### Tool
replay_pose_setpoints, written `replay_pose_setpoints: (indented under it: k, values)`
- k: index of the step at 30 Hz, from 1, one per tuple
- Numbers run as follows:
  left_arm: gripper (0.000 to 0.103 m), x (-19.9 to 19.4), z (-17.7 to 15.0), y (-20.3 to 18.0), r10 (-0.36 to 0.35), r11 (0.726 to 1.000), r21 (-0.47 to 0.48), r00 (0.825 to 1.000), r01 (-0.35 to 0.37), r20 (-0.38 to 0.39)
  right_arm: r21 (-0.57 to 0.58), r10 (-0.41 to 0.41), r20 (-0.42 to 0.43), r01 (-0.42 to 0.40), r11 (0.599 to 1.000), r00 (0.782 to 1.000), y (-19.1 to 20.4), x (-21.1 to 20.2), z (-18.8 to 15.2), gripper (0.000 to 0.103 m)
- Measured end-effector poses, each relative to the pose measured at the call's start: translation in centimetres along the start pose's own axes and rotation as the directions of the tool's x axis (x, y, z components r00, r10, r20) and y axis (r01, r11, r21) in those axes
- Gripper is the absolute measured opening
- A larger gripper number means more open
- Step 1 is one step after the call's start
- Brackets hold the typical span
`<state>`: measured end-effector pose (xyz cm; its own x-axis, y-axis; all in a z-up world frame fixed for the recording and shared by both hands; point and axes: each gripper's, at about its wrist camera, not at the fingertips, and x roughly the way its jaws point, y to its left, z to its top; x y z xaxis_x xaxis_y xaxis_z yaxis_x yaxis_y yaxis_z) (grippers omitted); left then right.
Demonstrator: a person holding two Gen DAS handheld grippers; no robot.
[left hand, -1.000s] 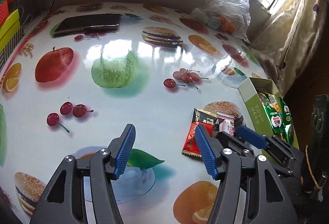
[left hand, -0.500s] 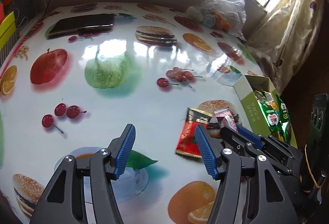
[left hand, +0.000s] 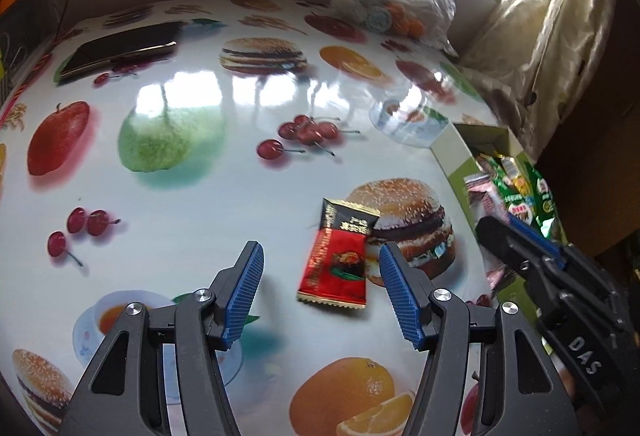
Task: Organize snacks
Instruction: 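Grasp the white-red wafer bar with the right gripper while the left grasps the red packet, then carry the wafer bar with the right gripper while the left carries the red packet into the box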
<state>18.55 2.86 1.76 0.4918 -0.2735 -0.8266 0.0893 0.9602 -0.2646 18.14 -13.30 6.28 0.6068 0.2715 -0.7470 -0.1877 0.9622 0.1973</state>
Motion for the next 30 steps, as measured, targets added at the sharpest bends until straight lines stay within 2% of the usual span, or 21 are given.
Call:
replay_pose_setpoints:
  k: [10,13,20,22,26,28,30]
  values:
    - [0.062,1.2,0.2,-1.9,0.017,0.998,0.06,1.0,-0.016,-0.013,0.021,-0.01,0.021,0.01,1.0,1.0,-0.9,-1.0,0.0,0.018]
    - [0.062,1.4,0.1,-2.3,0.058,0.995,0.082,0.998,-0.057,-0.009,0.027,-0.01,0.025,0.01,1.0,1.0,-1.1,-1.1,-0.1,0.018]
    - [0.059,1.5,0.1,-2.1,0.071,0.994,0.078,0.997,-0.072,0.009,0.037,-0.015,0.034,0.014,0.999,0.999,-1.5,-1.4,-0.1,0.017]
    - [0.048,1.5,0.1,-2.1,0.082,0.993,0.08,0.997,-0.083,0.014,0.04,-0.015,0.032,0.013,0.999,0.999,-1.6,-1.4,-0.1,0.017]
    - [0.04,1.5,0.2,-2.0,0.087,0.993,0.079,0.996,-0.088,0.017,0.042,-0.014,0.03,0.013,0.999,0.999,-1.7,-1.4,-0.1,0.017]
    - [0.031,1.5,0.3,-1.9,0.09,0.993,0.077,0.996,-0.092,0.019,0.045,-0.015,0.029,0.013,0.999,0.999,-1.7,-1.3,-0.1,0.017]
    - [0.031,1.5,0.3,-1.9,0.089,0.993,0.075,0.996,-0.091,0.02,0.046,-0.014,0.028,0.012,0.999,1.0,-1.8,-1.3,-0.1,0.017]
